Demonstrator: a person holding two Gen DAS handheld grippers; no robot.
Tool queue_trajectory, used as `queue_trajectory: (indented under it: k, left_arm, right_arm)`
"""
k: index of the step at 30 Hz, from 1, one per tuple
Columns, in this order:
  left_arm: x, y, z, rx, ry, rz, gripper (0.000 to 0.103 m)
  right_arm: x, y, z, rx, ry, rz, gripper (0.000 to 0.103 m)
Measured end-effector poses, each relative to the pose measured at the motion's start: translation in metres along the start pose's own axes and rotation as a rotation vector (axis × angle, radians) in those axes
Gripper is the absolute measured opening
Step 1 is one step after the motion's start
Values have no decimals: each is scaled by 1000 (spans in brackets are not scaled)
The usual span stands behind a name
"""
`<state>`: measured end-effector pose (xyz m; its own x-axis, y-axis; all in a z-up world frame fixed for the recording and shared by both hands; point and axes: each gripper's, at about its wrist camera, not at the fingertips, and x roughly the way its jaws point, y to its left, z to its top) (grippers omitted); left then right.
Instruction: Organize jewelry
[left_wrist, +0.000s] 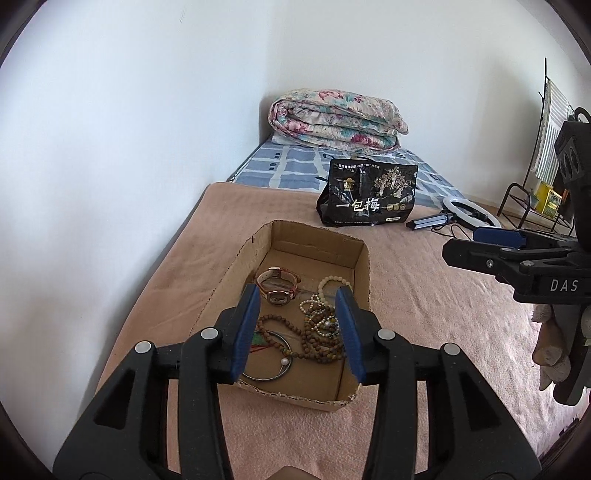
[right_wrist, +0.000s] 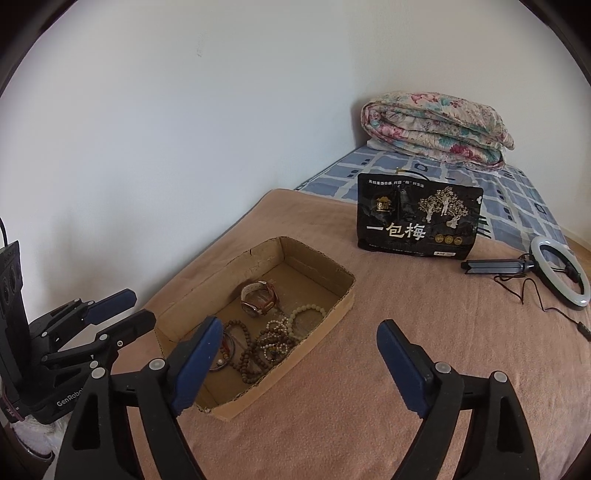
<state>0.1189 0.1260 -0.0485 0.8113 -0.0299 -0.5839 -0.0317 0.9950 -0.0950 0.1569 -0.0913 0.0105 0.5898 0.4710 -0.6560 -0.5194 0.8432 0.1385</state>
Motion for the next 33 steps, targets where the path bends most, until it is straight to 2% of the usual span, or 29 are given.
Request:
queue_trajectory:
  k: [8, 10, 12, 14, 16, 17, 18, 28, 30, 33]
  left_arm:
    - [-27, -22, 1, 24, -34, 15, 43]
    - [-32, -26, 1, 23, -37, 16, 48]
    - [-39, -30, -1, 21, -44, 15, 57]
    - [-46, -36, -2, 24, -52, 18, 57]
    - [-53, -41, -4, 28, -57, 27, 59]
    - [-56, -44, -5, 28, -57, 32, 65]
    - [-58, -46, -6, 28, -56, 34, 70]
    - [-82, -73, -23, 41, -63, 72, 85]
    - [-87, -78, -24, 49, -71, 79, 92]
    - [-95, -83, -26, 51, -79, 73, 94]
  right_arm:
    - [-33, -13, -12, 13, -37, -86, 94]
    - [-41, -17, -14, 18, -39, -113, 94]
    - [-50, -19, -18, 25, -45, -140, 96]
    - [-61, -21, -24, 27, -63, -169, 102]
    - [-70, -22, -29, 24, -79, -201, 103]
    - [-74, -23, -31, 24, -83, -213, 103]
    - [-78, -24, -33, 29, -87, -218, 103]
    - [-109, -36, -58, 70, -116, -230, 103]
    - [-114, -37, -62, 73, -127, -238, 103]
    - [-119, -37, -66, 76, -141, -248, 103]
